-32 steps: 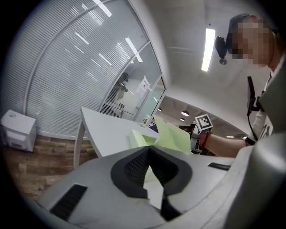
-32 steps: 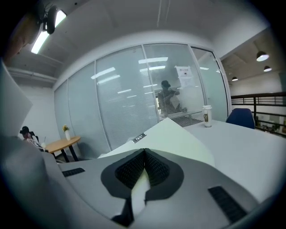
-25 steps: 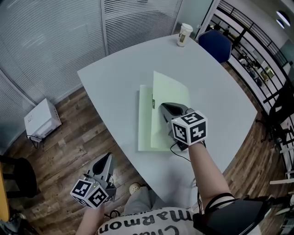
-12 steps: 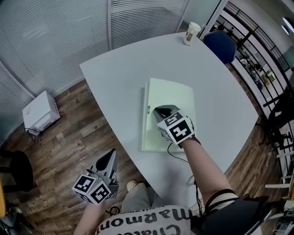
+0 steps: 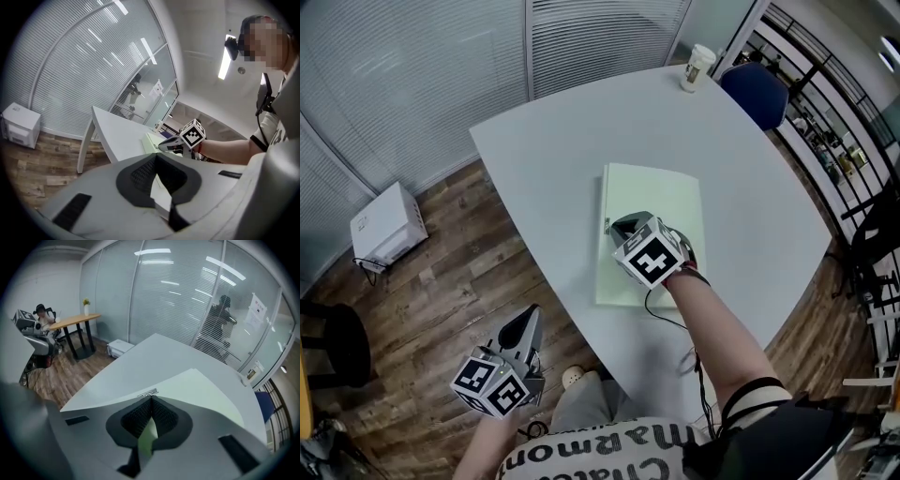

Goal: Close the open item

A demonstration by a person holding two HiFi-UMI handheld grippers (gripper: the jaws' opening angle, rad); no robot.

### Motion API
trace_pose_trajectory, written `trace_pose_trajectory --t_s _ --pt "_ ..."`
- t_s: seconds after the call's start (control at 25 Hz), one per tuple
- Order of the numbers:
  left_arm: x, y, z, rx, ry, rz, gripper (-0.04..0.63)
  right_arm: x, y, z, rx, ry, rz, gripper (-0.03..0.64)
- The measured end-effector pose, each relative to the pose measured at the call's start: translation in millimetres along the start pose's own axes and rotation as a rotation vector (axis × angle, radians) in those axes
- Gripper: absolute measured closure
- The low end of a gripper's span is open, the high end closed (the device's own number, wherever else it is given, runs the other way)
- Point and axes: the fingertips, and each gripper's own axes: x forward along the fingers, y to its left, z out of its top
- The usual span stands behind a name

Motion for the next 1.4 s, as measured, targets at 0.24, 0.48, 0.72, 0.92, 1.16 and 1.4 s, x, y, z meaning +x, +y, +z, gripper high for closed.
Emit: trace_pose_trajectory --t_s 0.24,0.48,0.72,0.92,1.16,1.4 --pt "-3.6 0.9 -2.5 -0.001 0.003 0.000 0.606 3.9 -13.4 3.7 0.118 0.150 -0.010 0.617" --pt "-2.1 -3.6 -4.8 -0.009 0.003 -0.010 0.607 9.0 7.6 -10.3 0.252 0.359 0.113 0.617" --pt "-8.7 -5.4 -4.4 -0.012 -0.008 -0.008 0.606 13.4 -8.2 -11.1 0.326 0.305 0.111 0.616" --pt "-19.8 -3.8 -5.6 -0.023 -0.021 0.006 0.606 14.2 -7.5 -7.0 0.282 0.299 0.072 0.615" --pt "-39.6 1.6 -19.4 -0.041 -0.009 0.029 0.606 13.1 -8.5 -0.5 0.296 0.226 0.006 0.617" --pt "-53.2 4.7 -31.6 -0.050 -0.011 0.041 0.607 7.8 -10.2 0.2 0.334 0.188 -0.055 0.617"
